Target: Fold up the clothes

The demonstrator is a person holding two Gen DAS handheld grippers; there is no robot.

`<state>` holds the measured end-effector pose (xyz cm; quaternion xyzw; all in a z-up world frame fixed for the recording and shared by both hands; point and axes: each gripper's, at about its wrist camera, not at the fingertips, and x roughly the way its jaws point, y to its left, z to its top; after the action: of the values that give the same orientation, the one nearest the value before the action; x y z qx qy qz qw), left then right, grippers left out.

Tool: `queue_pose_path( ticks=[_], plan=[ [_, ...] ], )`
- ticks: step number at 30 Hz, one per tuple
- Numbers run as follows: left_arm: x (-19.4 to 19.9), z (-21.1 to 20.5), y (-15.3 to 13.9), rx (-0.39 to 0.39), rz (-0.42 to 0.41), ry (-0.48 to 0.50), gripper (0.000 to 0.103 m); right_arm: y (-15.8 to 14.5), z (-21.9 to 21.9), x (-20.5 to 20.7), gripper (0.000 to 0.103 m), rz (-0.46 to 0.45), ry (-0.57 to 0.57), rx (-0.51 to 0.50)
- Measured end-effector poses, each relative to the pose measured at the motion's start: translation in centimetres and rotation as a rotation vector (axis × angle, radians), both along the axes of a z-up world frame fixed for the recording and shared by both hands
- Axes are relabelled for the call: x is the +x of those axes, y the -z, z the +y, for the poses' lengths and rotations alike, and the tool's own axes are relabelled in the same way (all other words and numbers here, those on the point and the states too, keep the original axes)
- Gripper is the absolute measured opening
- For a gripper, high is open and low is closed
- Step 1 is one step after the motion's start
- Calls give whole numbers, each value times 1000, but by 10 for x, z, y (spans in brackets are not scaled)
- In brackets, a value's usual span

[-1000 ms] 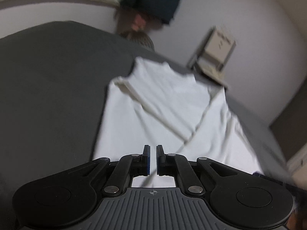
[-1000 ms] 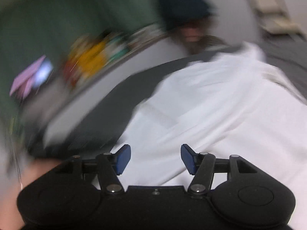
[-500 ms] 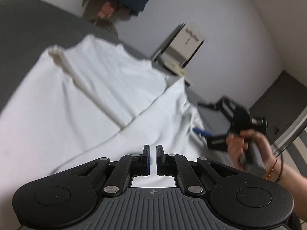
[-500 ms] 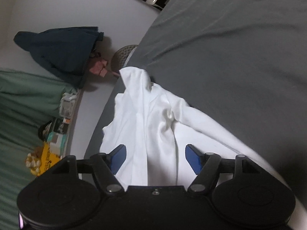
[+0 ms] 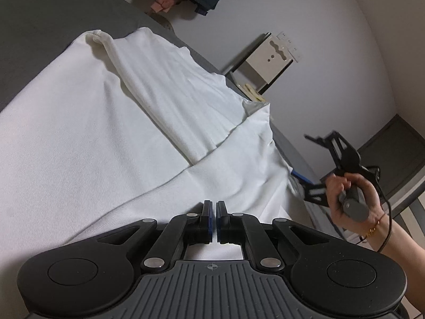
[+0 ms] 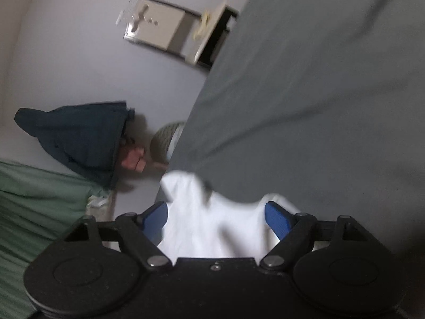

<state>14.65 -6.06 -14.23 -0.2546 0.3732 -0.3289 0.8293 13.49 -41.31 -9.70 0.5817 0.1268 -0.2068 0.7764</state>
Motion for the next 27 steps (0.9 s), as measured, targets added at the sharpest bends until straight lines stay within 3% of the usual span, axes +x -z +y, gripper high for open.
queue_pose_path(
  ticks=[2, 5, 9, 12, 15, 18, 23, 27],
  plan=[
    [1, -1, 0, 2, 0, -1, 4, -2, -11, -13, 81, 47, 49, -66],
    [0, -1, -2, 6, 3, -7, 4, 5, -26, -19, 81, 65, 13, 9],
    [-1, 0, -2, 8, 1, -13, 4, -16, -14, -2, 81, 54, -143, -150],
    [-2, 0, -2, 11, -7, -13, 4, -45, 4, 42, 77, 97, -280, -379],
    [-2, 0, -2, 9, -10, -11, 4, -68, 17, 97, 67, 153, -382, -539],
    [-2, 0, -1, 3, -13, -7, 4, -86, 23, 164, 67, 343, -462, -654],
    [0, 0, 2, -10, -23, 4, 4, -95, 60, 271, 70, 804, -738, -909],
    [2, 1, 3, -25, -22, 15, 4, -80, 86, 314, 70, 1031, -866, -961]
  ],
)
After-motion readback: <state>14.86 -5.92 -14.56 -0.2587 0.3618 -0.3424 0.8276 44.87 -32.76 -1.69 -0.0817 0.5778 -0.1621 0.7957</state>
